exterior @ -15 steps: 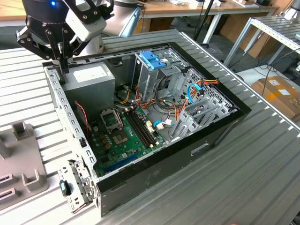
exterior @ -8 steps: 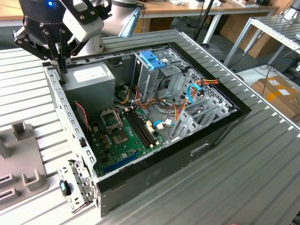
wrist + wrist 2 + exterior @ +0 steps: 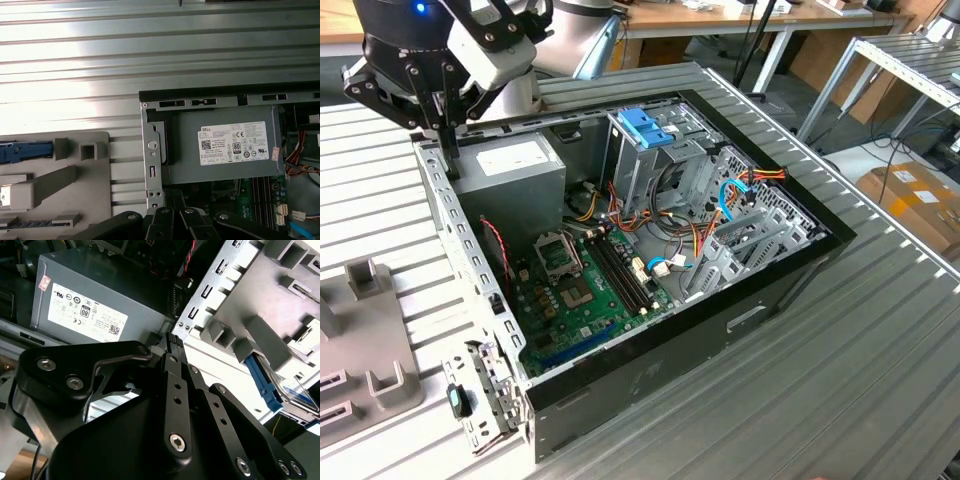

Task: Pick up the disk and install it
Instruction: 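Reach for the disk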

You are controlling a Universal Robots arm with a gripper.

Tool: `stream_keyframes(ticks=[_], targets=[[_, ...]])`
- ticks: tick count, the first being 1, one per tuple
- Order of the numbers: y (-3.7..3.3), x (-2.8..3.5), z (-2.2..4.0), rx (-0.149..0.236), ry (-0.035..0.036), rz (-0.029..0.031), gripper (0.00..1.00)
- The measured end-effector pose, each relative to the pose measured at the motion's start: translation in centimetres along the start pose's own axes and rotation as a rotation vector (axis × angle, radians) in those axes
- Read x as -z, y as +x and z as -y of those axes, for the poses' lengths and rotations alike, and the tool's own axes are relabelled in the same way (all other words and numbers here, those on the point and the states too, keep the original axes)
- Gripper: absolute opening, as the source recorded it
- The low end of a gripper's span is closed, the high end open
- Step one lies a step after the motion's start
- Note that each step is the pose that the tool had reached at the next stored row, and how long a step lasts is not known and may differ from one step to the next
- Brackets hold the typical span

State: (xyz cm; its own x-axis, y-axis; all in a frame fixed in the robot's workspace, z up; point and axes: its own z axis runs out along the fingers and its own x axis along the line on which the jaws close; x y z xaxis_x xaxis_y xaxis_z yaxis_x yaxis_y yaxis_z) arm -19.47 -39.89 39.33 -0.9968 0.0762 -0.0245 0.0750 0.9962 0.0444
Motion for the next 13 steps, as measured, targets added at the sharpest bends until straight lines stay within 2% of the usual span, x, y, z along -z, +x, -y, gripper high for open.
stream_keyframes(ticks=[13], targets=[[0.24,0.01,0.02,0.0,0.0,0.0,0.11]])
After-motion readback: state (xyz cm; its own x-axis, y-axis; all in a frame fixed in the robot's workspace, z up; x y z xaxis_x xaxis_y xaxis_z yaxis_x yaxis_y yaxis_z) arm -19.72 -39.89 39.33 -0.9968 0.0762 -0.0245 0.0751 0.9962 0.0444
